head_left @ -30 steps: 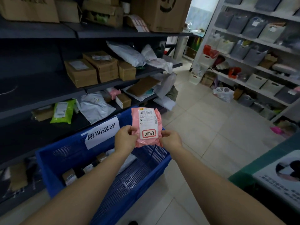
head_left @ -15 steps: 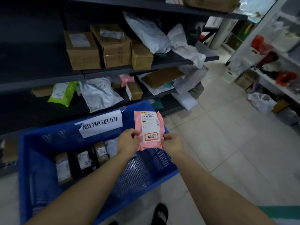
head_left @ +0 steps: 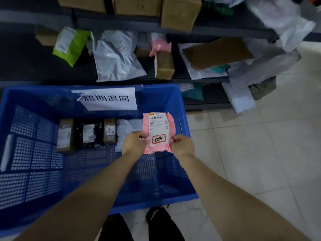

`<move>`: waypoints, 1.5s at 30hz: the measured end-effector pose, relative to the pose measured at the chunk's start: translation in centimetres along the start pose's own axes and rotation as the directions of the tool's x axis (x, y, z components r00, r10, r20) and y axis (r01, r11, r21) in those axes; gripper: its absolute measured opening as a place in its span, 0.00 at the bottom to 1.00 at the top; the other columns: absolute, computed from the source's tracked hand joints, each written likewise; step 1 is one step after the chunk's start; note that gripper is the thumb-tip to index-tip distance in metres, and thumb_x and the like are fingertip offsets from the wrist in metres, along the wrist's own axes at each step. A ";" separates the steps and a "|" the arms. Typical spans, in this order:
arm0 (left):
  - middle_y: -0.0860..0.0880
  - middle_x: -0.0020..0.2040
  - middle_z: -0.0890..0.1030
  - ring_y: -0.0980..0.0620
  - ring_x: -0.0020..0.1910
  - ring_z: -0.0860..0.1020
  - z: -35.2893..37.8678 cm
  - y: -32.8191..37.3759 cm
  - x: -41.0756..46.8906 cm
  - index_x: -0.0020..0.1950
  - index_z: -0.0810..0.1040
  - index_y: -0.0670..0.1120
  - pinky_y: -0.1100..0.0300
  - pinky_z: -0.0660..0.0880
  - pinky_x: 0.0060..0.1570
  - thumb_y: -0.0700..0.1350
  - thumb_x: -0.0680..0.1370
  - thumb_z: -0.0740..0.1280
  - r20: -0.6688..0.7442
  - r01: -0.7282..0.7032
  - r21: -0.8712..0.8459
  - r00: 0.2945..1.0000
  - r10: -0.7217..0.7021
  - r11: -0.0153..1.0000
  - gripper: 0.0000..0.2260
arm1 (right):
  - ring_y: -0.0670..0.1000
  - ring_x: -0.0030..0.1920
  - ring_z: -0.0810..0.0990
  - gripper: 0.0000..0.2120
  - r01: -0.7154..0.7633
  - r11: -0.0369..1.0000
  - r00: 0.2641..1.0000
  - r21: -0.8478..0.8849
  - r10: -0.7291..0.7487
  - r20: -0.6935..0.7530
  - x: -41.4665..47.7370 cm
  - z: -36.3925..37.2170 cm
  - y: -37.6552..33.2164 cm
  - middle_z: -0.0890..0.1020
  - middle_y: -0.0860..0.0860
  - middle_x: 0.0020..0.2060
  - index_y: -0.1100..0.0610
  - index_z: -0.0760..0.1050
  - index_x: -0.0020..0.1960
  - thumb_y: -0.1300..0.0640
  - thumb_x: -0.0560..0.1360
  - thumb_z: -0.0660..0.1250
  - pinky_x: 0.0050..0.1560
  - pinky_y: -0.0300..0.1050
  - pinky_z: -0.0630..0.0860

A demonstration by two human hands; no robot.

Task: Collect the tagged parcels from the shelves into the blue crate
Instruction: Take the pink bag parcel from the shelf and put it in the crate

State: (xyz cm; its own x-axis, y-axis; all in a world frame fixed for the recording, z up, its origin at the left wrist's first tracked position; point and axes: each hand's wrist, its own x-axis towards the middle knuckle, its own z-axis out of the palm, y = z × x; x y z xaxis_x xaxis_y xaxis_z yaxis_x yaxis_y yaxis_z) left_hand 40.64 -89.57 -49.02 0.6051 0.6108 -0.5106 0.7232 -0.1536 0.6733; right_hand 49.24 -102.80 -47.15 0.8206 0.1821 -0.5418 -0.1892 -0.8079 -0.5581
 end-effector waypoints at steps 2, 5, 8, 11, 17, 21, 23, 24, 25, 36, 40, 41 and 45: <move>0.48 0.58 0.82 0.49 0.53 0.79 1.9 -1.0 2.1 0.58 0.82 0.44 0.63 0.71 0.50 0.37 0.77 0.64 0.005 0.032 0.017 0.999 -0.032 0.999 0.11 | 0.52 0.45 0.78 0.09 -0.002 1.000 1.000 -0.022 0.002 0.016 2.6 0.9 1.0 0.83 0.53 0.47 0.58 0.82 0.51 0.62 0.76 0.63 0.44 0.41 0.74; 0.47 0.60 0.82 0.47 0.56 0.79 5.0 -3.2 6.0 0.59 0.81 0.44 0.61 0.73 0.52 0.39 0.77 0.65 0.009 0.062 0.024 0.998 -0.062 0.998 0.12 | 0.53 0.49 0.80 0.12 -0.020 1.000 1.000 -0.013 0.020 -0.004 7.0 3.3 2.5 0.83 0.52 0.53 0.58 0.80 0.56 0.64 0.76 0.62 0.46 0.41 0.74; 0.48 0.62 0.80 0.47 0.58 0.78 8.1 -5.7 10.2 0.63 0.79 0.46 0.63 0.70 0.50 0.38 0.78 0.63 0.032 0.103 0.053 0.994 -0.104 0.993 0.15 | 0.51 0.46 0.78 0.13 -0.036 0.999 0.999 -0.032 0.035 -0.030 11.5 6.8 4.4 0.82 0.51 0.51 0.57 0.79 0.56 0.65 0.76 0.60 0.37 0.37 0.71; 0.45 0.63 0.79 0.46 0.59 0.77 11.2 -8.8 14.4 0.65 0.78 0.44 0.65 0.68 0.49 0.36 0.77 0.63 0.092 0.094 0.069 0.991 -0.100 0.993 0.17 | 0.52 0.47 0.78 0.15 -0.077 0.996 0.995 -0.035 0.075 -0.062 15.8 11.0 7.2 0.82 0.50 0.52 0.55 0.78 0.58 0.66 0.76 0.60 0.33 0.36 0.66; 0.42 0.61 0.79 0.44 0.58 0.77 18.0 -15.8 23.1 0.63 0.79 0.43 0.61 0.71 0.50 0.37 0.77 0.62 0.258 -0.010 0.186 0.966 -0.038 0.983 0.15 | 0.53 0.47 0.79 0.12 -0.094 0.989 0.995 -0.116 0.088 -0.056 24.5 18.6 13.7 0.83 0.53 0.48 0.57 0.81 0.52 0.64 0.76 0.61 0.41 0.39 0.68; 0.40 0.64 0.77 0.43 0.61 0.76 21.9 -19.6 28.4 0.64 0.77 0.39 0.57 0.72 0.59 0.39 0.78 0.64 0.337 -0.096 0.221 0.941 0.016 0.971 0.15 | 0.57 0.46 0.81 0.09 -0.059 0.992 0.998 -0.111 0.056 -0.027 29.4 23.4 18.0 0.84 0.55 0.45 0.59 0.82 0.48 0.60 0.76 0.62 0.42 0.44 0.74; 0.40 0.65 0.76 0.43 0.62 0.76 23.6 -21.2 30.6 0.65 0.76 0.39 0.58 0.72 0.60 0.39 0.77 0.66 0.361 -0.110 0.219 0.932 0.024 0.970 0.16 | 0.57 0.45 0.81 0.09 -0.048 0.994 0.999 -0.095 0.046 -0.023 31.7 25.4 19.6 0.84 0.57 0.44 0.59 0.81 0.46 0.59 0.76 0.63 0.42 0.45 0.74; 0.41 0.66 0.76 0.43 0.62 0.76 24.4 -21.9 31.5 0.66 0.75 0.40 0.60 0.71 0.59 0.40 0.77 0.66 0.367 -0.108 0.218 0.930 0.021 0.970 0.17 | 0.56 0.44 0.80 0.08 -0.045 0.995 0.999 -0.090 0.042 -0.026 32.8 26.2 20.2 0.84 0.57 0.43 0.60 0.81 0.46 0.59 0.76 0.63 0.41 0.45 0.73; 0.41 0.66 0.75 0.44 0.63 0.75 25.2 -22.3 32.3 0.67 0.74 0.40 0.62 0.69 0.58 0.40 0.77 0.67 0.373 -0.111 0.214 0.928 0.024 0.970 0.18 | 0.55 0.43 0.80 0.08 -0.042 0.994 0.999 -0.097 0.040 -0.030 33.9 26.9 20.8 0.84 0.58 0.43 0.61 0.82 0.46 0.60 0.76 0.64 0.40 0.44 0.72; 0.37 0.74 0.55 0.38 0.73 0.57 31.9 -27.3 39.0 0.74 0.58 0.38 0.51 0.57 0.73 0.36 0.74 0.63 0.415 -0.150 0.353 0.910 -0.011 0.923 0.29 | 0.58 0.47 0.81 0.11 -0.035 0.975 0.988 -0.218 0.066 0.138 41.4 32.2 23.7 0.82 0.57 0.49 0.60 0.79 0.56 0.59 0.75 0.64 0.41 0.42 0.74; 0.37 0.73 0.55 0.37 0.72 0.57 32.1 -27.7 38.5 0.73 0.63 0.37 0.52 0.57 0.74 0.36 0.73 0.63 0.377 -0.210 0.327 0.923 0.077 0.921 0.27 | 0.54 0.43 0.77 0.10 0.023 0.973 0.965 -0.231 0.039 0.258 40.6 31.8 24.1 0.80 0.56 0.49 0.57 0.77 0.56 0.62 0.76 0.62 0.38 0.40 0.70; 0.37 0.73 0.56 0.38 0.71 0.59 31.8 -27.7 38.1 0.71 0.65 0.37 0.50 0.60 0.73 0.36 0.73 0.63 0.369 -0.225 0.327 0.924 0.096 0.918 0.26 | 0.54 0.44 0.77 0.11 0.042 0.973 0.964 -0.228 0.020 0.266 40.3 31.5 24.1 0.81 0.56 0.50 0.57 0.76 0.58 0.63 0.76 0.62 0.37 0.40 0.70; 0.38 0.72 0.62 0.40 0.69 0.67 28.3 -26.5 35.4 0.69 0.69 0.37 0.54 0.65 0.68 0.37 0.75 0.64 0.364 -0.247 0.378 0.926 0.102 0.892 0.22 | 0.55 0.52 0.79 0.19 0.056 0.972 0.964 -0.229 0.007 0.264 38.1 30.0 23.2 0.80 0.54 0.57 0.55 0.72 0.66 0.61 0.75 0.65 0.48 0.43 0.76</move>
State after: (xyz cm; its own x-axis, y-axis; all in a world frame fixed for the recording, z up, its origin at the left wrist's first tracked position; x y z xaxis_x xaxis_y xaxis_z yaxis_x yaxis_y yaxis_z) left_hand 52.30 -85.86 -100.11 0.7554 0.2669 -0.5984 0.6214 -0.5816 0.5250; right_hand 59.93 -97.79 -99.66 0.6475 0.3183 -0.6924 -0.0144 -0.9033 -0.4288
